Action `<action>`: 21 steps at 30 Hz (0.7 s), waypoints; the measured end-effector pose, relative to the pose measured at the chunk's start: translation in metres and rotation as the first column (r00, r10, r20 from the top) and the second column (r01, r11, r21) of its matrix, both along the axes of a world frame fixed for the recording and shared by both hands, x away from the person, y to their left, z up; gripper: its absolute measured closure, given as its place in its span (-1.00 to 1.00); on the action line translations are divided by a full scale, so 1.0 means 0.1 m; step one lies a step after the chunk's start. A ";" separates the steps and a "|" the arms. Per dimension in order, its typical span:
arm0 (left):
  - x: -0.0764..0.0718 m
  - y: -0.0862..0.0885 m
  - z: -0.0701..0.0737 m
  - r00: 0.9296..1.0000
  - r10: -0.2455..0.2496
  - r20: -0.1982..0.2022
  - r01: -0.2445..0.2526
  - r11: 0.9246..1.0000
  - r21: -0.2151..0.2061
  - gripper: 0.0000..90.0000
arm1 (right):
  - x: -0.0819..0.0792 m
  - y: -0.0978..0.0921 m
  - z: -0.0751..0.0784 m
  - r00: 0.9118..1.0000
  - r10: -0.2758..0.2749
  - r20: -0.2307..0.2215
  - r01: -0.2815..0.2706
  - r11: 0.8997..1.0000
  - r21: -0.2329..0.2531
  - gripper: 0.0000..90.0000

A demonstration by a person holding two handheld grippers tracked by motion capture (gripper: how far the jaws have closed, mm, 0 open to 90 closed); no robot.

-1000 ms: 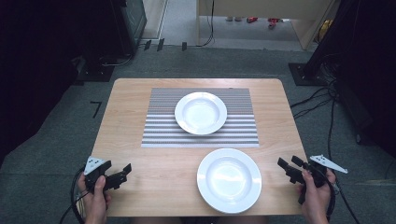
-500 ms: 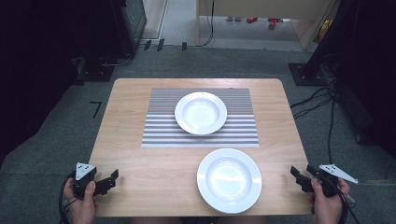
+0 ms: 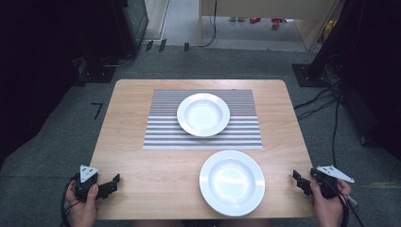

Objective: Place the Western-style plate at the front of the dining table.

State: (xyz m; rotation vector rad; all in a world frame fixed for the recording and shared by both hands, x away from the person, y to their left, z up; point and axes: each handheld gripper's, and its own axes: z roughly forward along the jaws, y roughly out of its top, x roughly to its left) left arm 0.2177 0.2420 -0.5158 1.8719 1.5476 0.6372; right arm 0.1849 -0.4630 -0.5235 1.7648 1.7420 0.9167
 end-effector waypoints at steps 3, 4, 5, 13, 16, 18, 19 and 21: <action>0.00 -0.02 -0.01 1.000 -0.004 0.001 0.004 1.000 0.024 -0.70 | 0.01 0.03 0.00 1.000 0.006 -0.007 -0.006 1.000 -0.026 -0.47; 0.00 -0.02 -0.01 1.000 -0.003 0.001 0.003 1.000 0.022 -0.71 | 0.01 0.04 0.00 1.000 0.011 -0.010 -0.011 0.999 -0.039 -0.48; 0.01 -0.02 -0.01 1.000 -0.003 0.001 0.003 1.000 0.022 -0.71 | 0.01 0.05 0.00 1.000 0.015 -0.012 -0.016 0.999 -0.051 -0.49; 0.01 -0.03 -0.02 1.000 -0.005 0.004 0.005 1.000 0.021 -0.73 | 0.02 0.10 -0.02 1.000 0.020 -0.019 -0.022 0.996 -0.090 -0.57; 0.01 -0.03 -0.02 1.000 -0.007 0.005 0.007 1.000 0.021 -0.74 | 0.02 0.10 -0.02 1.000 0.019 -0.019 -0.020 0.996 -0.091 -0.58; 0.01 -0.03 -0.02 1.000 -0.008 0.005 0.008 1.000 0.022 -0.75 | 0.03 0.11 -0.02 1.000 0.019 -0.020 -0.021 0.996 -0.092 -0.60; 0.01 -0.03 -0.02 1.000 -0.008 0.005 0.008 1.000 0.022 -0.75 | 0.03 0.11 -0.02 1.000 0.021 -0.021 -0.023 0.995 -0.092 -0.62; 0.01 -0.03 -0.02 1.000 -0.008 0.006 0.008 1.000 0.022 -0.75 | 0.03 0.12 -0.02 0.999 0.023 -0.024 -0.025 0.995 -0.092 -0.66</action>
